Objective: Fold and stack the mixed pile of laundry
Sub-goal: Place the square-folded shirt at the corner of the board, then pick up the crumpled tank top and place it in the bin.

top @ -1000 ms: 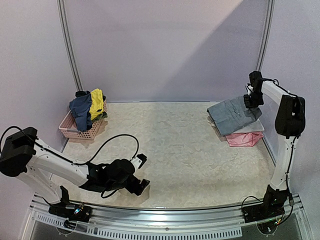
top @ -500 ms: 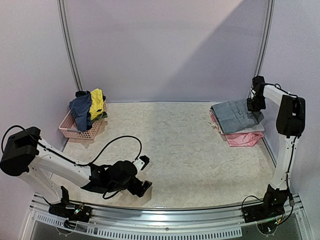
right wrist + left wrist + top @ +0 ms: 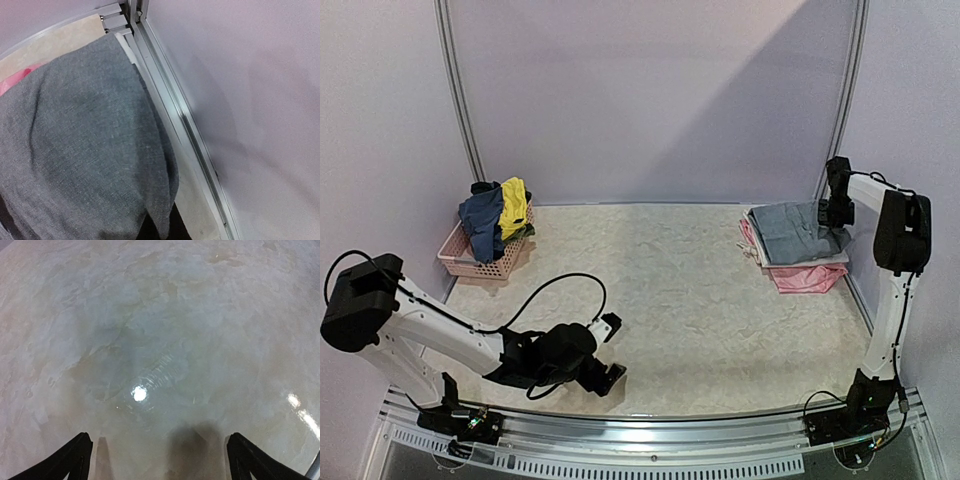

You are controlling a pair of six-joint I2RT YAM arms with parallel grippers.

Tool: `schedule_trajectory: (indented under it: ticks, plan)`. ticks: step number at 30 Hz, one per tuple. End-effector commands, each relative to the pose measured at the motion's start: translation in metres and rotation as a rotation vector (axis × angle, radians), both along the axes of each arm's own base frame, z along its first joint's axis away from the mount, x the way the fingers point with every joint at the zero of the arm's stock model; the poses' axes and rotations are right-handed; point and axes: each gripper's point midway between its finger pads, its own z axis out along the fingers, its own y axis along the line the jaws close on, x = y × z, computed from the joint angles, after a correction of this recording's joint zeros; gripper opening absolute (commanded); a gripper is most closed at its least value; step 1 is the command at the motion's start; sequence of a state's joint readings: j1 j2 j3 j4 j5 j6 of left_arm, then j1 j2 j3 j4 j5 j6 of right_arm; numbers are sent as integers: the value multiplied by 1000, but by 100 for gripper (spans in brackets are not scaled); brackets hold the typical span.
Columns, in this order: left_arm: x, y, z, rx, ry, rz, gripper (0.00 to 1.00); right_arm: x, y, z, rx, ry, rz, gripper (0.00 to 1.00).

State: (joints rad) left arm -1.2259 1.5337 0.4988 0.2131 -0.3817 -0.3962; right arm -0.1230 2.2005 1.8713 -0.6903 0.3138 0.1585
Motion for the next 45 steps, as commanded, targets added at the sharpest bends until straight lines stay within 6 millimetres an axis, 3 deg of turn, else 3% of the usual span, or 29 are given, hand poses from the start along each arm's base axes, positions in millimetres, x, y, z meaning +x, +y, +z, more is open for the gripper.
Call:
schedule_trajectory:
  ticks: [1,4,6,13,19,23,25,28,33,38,42,45]
  plan:
    - [-2,-13,6,-26,-7,-9,96,0,-14,-1,5,-31,-76,11]
    - [-3,-13,6,-26,-8,-9,96,0,-13,3,21,-30,-92,49]
    - [-3,-13,6,-25,-9,-8,96,2,-9,8,45,-39,-86,59]
    - [-2,-13,5,-22,-13,-1,96,6,12,54,116,-135,-55,75]
    - [-1,-16,6,-25,-19,1,96,12,67,87,185,-203,74,80]
    - [1,-15,7,-27,-28,11,96,23,111,94,287,-251,185,76]
    - [2,-15,7,-26,-32,12,96,28,146,87,364,-249,262,69]
    - [2,-16,7,-27,-34,11,96,33,174,74,405,-242,310,62]
    - [2,-14,3,-19,-31,14,96,44,200,50,472,-233,347,37]
    - [3,-11,2,-10,-37,19,96,56,212,24,526,-211,342,22]
    - [4,-10,2,-6,-41,21,96,63,218,-1,566,-196,335,14]
    - [5,-10,2,1,-49,22,96,73,222,-5,586,-206,345,12]
